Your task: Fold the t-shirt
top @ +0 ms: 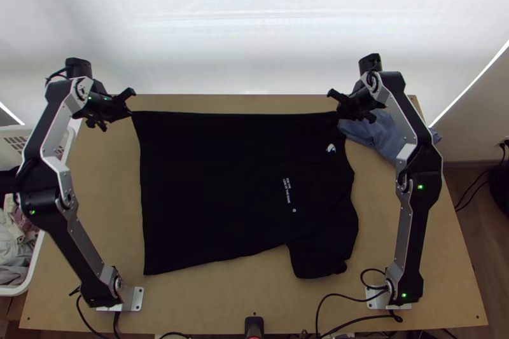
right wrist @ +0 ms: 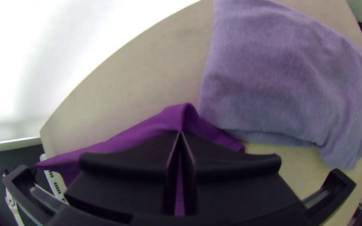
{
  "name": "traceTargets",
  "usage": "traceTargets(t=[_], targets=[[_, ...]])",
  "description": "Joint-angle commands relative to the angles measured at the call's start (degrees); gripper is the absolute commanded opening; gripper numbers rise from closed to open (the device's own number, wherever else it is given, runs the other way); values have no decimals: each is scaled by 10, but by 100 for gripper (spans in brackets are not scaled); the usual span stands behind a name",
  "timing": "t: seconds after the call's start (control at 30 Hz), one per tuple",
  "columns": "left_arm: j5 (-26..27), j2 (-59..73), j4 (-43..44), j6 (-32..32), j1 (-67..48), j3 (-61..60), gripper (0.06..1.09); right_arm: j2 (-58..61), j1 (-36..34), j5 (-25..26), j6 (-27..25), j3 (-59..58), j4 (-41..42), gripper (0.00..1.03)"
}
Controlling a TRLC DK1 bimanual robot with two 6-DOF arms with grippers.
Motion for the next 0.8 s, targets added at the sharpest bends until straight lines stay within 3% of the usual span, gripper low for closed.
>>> traceTargets(t=[0.0,0.17,0.77], targets=[[11,-58,-7,3,2,-33,9,-21,8,8,-2,11,-31,3],[18,-99,-7,9,3,-84,9,-46,8,8,-16,0,-62,3],[43,-208,48,18,8,-294,9,-180,7,18,-49,-158,-62,3]])
